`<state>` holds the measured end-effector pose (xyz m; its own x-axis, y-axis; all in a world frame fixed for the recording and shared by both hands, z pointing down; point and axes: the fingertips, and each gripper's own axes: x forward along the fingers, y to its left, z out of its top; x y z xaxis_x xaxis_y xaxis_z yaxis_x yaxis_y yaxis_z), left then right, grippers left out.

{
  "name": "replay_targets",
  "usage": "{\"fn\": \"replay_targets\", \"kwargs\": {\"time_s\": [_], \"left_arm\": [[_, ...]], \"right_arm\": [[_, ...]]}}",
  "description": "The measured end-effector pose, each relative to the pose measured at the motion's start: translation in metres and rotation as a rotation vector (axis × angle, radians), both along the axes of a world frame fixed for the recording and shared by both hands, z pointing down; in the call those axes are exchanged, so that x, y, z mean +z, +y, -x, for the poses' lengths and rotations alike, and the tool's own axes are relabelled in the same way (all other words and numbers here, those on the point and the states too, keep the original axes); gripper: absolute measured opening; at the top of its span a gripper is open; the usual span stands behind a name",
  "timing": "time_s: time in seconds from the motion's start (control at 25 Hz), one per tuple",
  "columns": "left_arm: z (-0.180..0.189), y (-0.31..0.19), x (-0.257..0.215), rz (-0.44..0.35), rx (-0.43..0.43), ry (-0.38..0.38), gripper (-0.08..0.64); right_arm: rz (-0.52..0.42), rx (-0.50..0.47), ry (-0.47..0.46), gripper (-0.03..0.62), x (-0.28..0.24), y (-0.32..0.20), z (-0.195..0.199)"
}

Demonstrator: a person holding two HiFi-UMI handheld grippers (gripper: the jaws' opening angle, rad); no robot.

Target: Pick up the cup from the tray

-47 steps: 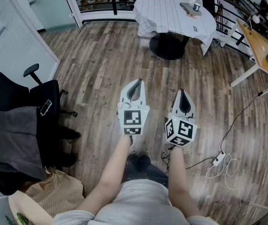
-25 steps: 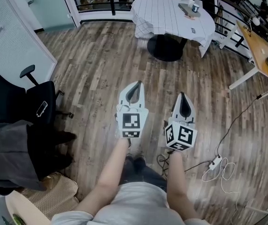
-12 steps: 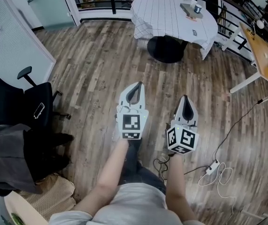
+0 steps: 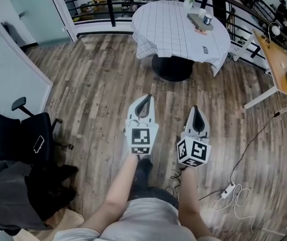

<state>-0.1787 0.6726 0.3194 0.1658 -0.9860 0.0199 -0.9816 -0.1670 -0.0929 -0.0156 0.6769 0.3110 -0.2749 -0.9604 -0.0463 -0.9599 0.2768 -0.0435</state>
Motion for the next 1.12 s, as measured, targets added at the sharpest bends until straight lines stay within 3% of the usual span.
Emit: {"fn": "replay_targets", "kwargs": {"time_s": [0.24, 0.44, 0.8, 1.12], "left_arm": [[0.029, -0.081, -0.009, -0.013, 0.004, -0.009, 0.006], [0.037, -0.131, -0.002, -0.002, 0.008, 0.001, 0.006], [0.017, -0.210, 0.014, 0.026, 0.032, 0.007, 0.006], [-0.001, -0.319, 0.018, 0.045, -0.016, 0.001, 0.006]], "right_arm": [[-0.010, -0.004, -0.001, 0.008, -0.009, -0.080, 0.030], [0.000, 0.020, 0.006, 0.008, -0.007, -0.123, 0.030], [0.018, 0.061, 0.006, 0.008, 0.002, -0.199, 0.003], [0.023, 0.013, 0.003, 0.008, 0.006, -0.310, -0.014]]}}
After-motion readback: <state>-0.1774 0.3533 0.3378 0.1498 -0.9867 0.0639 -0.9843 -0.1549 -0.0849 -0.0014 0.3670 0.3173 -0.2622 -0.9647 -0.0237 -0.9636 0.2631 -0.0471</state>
